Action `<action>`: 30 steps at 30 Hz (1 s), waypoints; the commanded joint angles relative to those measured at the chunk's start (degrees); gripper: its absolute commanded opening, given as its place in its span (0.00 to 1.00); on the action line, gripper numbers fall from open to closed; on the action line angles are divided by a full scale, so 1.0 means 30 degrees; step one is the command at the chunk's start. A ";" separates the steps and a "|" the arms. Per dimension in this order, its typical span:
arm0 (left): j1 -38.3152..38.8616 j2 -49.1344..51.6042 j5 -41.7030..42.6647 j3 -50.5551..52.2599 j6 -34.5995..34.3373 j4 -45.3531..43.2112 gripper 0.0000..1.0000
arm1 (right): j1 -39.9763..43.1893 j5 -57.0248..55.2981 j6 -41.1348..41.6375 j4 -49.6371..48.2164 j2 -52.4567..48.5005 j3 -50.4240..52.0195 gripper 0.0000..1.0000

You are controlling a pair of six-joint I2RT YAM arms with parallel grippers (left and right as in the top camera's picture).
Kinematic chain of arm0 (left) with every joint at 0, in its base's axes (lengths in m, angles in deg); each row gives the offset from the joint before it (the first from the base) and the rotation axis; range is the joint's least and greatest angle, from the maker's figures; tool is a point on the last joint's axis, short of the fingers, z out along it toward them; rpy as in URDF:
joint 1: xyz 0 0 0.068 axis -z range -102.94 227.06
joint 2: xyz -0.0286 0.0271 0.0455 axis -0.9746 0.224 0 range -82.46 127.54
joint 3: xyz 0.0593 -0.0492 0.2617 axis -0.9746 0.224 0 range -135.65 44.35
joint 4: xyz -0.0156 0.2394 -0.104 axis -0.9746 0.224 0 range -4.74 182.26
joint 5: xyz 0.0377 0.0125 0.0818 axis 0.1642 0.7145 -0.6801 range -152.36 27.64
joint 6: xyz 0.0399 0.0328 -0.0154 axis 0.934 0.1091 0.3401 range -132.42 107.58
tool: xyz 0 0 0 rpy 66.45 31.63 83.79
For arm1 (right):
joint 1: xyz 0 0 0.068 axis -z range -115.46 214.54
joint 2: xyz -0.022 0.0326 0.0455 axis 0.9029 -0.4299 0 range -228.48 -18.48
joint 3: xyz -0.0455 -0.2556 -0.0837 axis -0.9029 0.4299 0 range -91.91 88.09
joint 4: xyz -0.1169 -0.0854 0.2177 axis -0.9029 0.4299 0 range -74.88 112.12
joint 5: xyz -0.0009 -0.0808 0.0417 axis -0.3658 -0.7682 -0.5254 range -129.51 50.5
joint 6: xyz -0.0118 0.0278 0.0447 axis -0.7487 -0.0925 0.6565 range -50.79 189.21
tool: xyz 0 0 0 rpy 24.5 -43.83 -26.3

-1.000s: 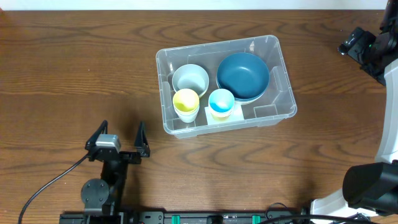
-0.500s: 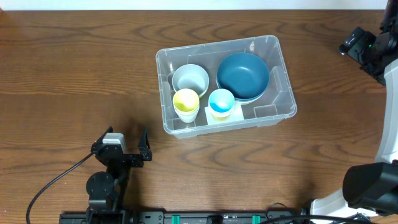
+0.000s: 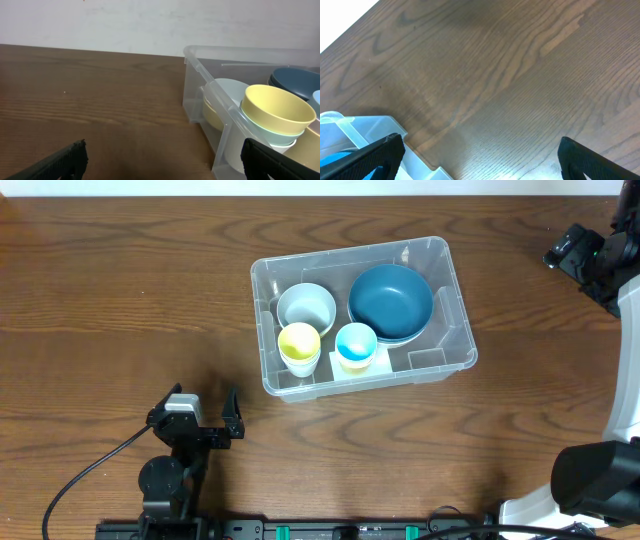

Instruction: Pack container

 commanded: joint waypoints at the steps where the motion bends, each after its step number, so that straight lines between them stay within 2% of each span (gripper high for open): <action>1: -0.0095 -0.0117 0.0226 0.0262 0.0233 0.0678 0.98 | 0.0109 -0.0197 0.0255 0.0000 -0.0087 0.0036 0.99; 17: -0.0095 -0.0117 0.0226 0.0262 0.0233 0.0678 0.98 | -0.0488 -0.0204 0.0255 0.0007 0.0452 0.0036 0.99; 26: -0.0095 -0.0117 0.0226 0.0262 0.0233 0.0678 0.98 | -0.3497 -0.0364 0.0015 0.0015 0.4503 0.0328 0.99; 30: -0.0095 -0.0117 0.0226 0.0255 0.0233 0.0678 0.98 | -0.4918 -0.1683 -0.0554 -0.0962 0.7388 0.2572 0.99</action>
